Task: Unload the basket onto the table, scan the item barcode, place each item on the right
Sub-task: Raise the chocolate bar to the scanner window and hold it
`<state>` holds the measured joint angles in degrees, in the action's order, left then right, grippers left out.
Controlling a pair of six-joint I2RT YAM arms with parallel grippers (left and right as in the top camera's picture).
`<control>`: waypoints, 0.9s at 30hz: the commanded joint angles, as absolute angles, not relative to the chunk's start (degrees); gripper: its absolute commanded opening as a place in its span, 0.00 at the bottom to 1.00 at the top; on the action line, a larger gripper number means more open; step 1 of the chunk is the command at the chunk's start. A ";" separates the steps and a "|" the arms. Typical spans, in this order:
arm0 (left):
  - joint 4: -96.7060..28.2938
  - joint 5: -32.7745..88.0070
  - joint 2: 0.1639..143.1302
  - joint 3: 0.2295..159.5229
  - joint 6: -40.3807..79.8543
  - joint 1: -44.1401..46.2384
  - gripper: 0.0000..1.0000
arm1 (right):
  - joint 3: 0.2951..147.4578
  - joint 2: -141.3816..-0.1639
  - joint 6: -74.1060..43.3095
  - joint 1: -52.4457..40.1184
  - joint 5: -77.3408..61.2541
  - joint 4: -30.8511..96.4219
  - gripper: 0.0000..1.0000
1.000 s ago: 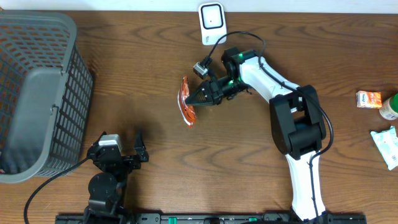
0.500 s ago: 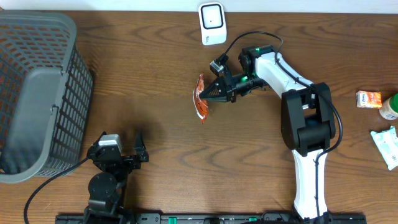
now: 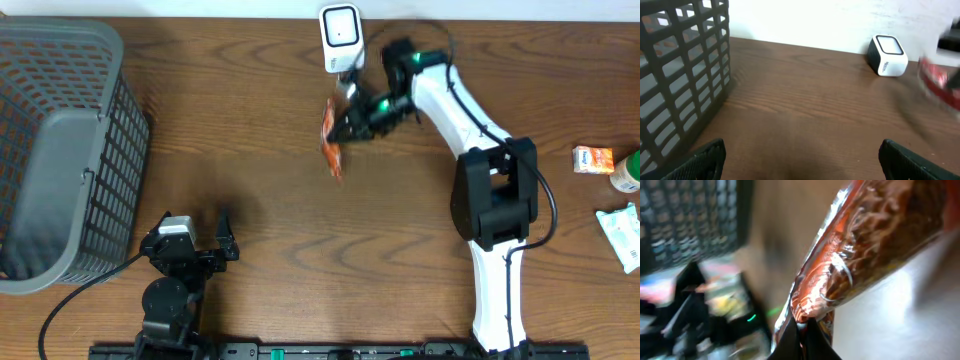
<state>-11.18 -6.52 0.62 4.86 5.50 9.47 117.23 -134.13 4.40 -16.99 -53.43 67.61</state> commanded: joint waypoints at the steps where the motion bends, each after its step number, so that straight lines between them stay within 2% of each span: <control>1: -12.58 -6.61 0.23 3.86 4.56 9.23 0.98 | 126.80 -133.27 2.17 -17.19 -40.69 67.68 0.01; 10: -12.58 -6.61 0.23 3.86 4.56 9.23 0.98 | 131.31 -133.95 2.11 -17.34 -17.93 55.57 0.01; 27: -12.58 -6.61 0.23 3.86 4.58 9.23 0.98 | 131.31 -143.79 6.85 -18.98 -5.80 20.08 0.01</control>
<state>-11.18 -6.50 0.62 4.86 5.50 9.47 130.48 -141.60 5.23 -18.00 -9.74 22.68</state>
